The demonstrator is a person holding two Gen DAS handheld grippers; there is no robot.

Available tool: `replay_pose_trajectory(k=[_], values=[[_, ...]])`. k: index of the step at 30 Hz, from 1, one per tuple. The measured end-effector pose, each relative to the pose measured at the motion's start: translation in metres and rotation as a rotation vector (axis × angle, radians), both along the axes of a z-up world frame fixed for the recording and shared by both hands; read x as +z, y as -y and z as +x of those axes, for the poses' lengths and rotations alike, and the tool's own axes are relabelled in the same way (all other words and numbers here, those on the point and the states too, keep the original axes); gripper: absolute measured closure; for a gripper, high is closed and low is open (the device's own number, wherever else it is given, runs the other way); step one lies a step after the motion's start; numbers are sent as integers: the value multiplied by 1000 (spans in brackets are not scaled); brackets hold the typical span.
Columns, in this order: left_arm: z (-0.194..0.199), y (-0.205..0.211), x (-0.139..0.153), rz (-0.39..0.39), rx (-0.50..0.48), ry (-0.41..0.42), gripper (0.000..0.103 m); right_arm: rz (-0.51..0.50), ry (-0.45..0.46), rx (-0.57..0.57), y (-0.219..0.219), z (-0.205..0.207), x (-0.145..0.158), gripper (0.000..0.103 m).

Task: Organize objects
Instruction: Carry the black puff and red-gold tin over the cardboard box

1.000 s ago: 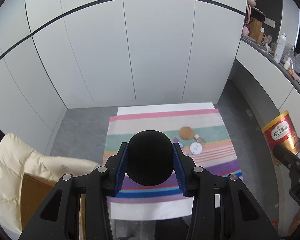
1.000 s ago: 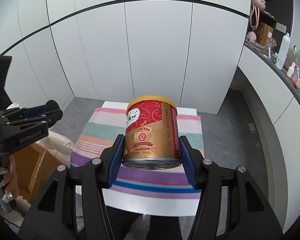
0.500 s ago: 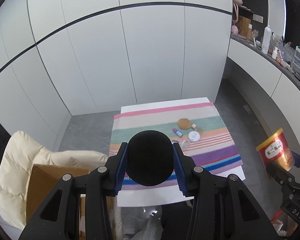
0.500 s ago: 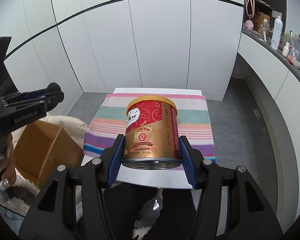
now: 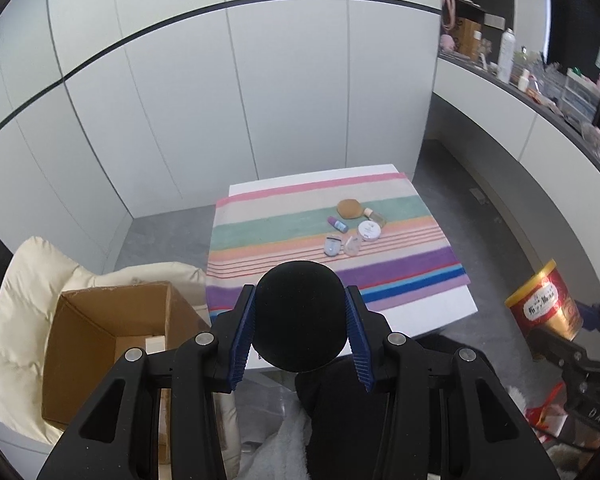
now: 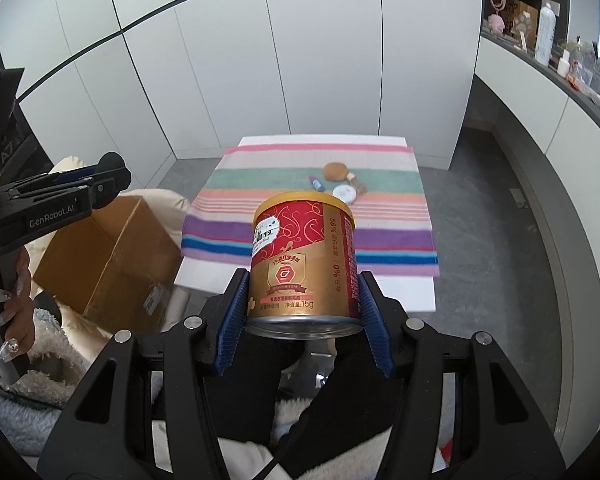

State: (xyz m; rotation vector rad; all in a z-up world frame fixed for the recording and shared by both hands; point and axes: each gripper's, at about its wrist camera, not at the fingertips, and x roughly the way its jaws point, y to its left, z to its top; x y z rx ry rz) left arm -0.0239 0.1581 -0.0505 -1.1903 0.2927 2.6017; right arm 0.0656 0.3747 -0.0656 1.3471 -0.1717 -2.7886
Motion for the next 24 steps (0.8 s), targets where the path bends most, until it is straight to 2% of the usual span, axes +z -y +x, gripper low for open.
replay_pose_trajectory(k=[3,9,16,24], values=[[4,-8,1,-10,-34,-4,59,6,4,-6,-2,4,-1,47],[2,-4,5,-5,-32,-43,59,1,7,-27,-6,-6,-3,47],[-7,18,-2,10,16,-23,59,7,42,3,3,-20,-12,47],[-2,66,-6,14,123,-4,59,2,39,119,46,-37,-16,47]])
